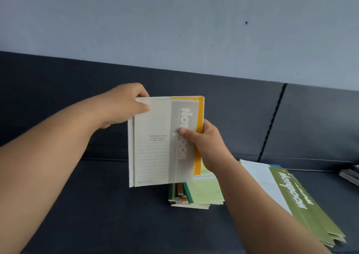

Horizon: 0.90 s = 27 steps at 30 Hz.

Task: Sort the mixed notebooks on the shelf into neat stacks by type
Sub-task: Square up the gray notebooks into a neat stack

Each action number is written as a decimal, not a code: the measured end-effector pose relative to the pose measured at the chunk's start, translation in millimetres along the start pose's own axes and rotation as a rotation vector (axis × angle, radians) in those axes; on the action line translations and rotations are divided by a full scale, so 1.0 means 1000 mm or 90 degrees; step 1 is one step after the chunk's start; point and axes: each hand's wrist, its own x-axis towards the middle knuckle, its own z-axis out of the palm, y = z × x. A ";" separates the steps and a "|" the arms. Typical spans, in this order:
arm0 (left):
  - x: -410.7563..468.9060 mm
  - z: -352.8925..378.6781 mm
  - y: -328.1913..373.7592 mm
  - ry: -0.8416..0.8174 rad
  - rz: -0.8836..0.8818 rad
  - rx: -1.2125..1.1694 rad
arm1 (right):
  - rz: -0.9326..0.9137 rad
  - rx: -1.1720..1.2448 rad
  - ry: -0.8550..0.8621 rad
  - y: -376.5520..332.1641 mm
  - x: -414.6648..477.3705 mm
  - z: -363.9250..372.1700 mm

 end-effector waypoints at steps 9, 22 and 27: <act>-0.034 -0.061 -0.099 0.060 -0.039 -0.113 | 0.038 0.070 0.010 0.029 0.000 0.128; -0.056 -0.011 -0.185 -0.005 -0.187 -0.502 | 0.095 0.061 0.045 0.066 -0.007 0.157; -0.063 0.014 -0.183 -0.037 -0.203 -0.600 | 0.089 0.076 -0.023 0.075 -0.008 0.168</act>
